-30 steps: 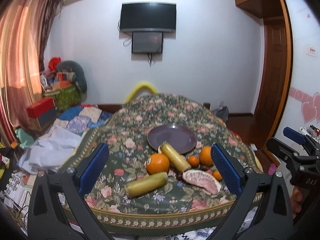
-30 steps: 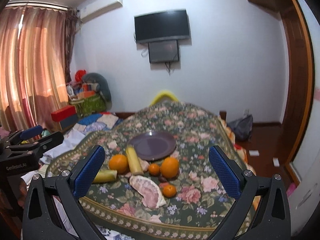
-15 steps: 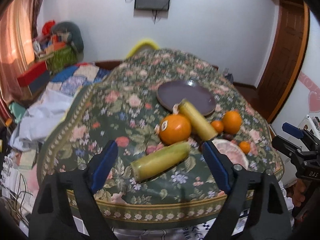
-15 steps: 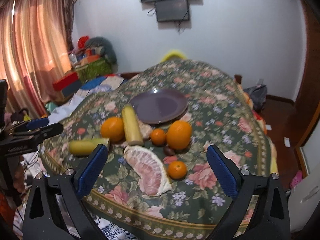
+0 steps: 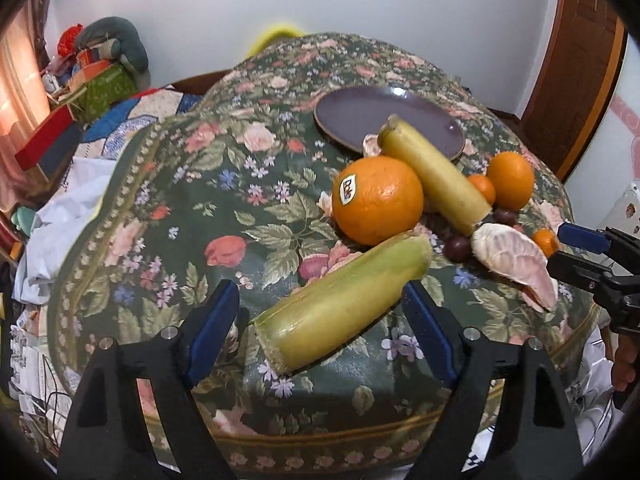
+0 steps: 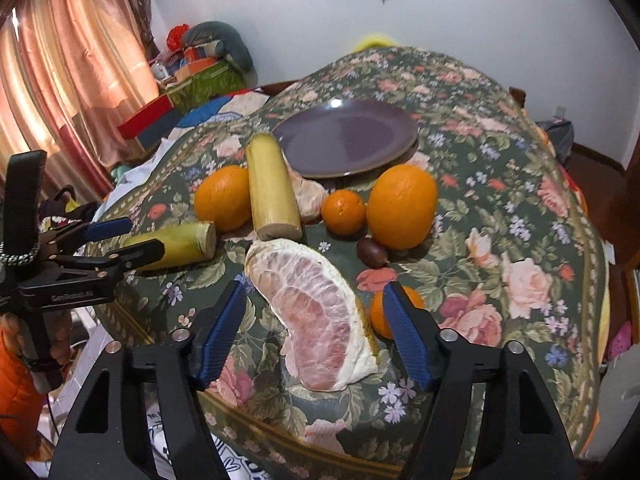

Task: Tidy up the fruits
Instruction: 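Grasp the yellow-green stalk piece with the left tool while the right tool grasps a pink pomelo segment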

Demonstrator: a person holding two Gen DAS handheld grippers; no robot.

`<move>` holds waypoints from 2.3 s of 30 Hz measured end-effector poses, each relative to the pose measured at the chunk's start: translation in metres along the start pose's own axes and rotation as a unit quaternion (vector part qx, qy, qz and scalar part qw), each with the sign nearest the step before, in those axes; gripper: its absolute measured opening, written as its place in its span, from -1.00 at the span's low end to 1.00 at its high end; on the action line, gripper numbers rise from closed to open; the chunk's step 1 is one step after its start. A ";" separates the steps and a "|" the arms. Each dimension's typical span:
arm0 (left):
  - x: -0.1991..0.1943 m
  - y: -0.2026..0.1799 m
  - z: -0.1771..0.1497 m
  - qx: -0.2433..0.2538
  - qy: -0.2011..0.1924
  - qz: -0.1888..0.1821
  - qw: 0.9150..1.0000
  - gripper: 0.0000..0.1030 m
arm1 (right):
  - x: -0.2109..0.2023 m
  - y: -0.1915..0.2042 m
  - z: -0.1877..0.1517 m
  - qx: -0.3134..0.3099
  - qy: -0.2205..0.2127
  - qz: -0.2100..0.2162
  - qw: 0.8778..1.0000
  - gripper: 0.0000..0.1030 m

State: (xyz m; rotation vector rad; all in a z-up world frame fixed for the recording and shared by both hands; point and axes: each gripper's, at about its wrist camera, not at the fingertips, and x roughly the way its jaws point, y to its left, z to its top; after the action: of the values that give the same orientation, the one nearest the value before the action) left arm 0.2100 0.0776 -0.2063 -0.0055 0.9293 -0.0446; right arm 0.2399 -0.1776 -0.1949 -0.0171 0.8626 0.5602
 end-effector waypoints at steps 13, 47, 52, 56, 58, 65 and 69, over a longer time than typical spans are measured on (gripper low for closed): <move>0.009 -0.007 -0.004 0.014 0.005 -0.030 0.999 0.41 | 0.031 0.008 0.008 -0.035 0.031 0.009 0.999 0.20; 0.019 -0.035 -0.005 0.041 0.047 -0.078 0.995 -0.15 | 0.036 0.017 -0.001 -0.056 0.039 -0.027 0.997 0.03; 0.010 -0.037 -0.012 0.042 0.055 -0.084 0.994 -0.24 | 0.032 0.016 -0.002 -0.046 0.036 -0.023 0.998 -0.02; 0.013 -0.043 -0.010 0.045 0.055 -0.081 0.994 -0.24 | 0.029 0.015 -0.001 -0.040 0.030 -0.021 0.999 -0.03; 0.018 -0.045 -0.007 0.044 0.058 -0.081 0.994 -0.24 | 0.027 0.015 -0.001 -0.039 0.026 -0.022 0.999 -0.03; 0.026 -0.051 -0.001 0.052 0.047 -0.074 0.995 -0.26 | 0.023 0.015 0.000 -0.039 0.017 -0.026 0.999 -0.04; 0.019 -0.050 -0.001 0.048 0.041 -0.071 0.995 -0.26 | 0.016 0.013 0.001 -0.033 0.007 -0.025 0.999 -0.04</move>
State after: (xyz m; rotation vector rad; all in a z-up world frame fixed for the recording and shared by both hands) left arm 0.2186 0.0264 -0.2212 0.0198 1.0077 -0.2234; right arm 0.2427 -0.1592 -0.2032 -0.1025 0.8557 0.5421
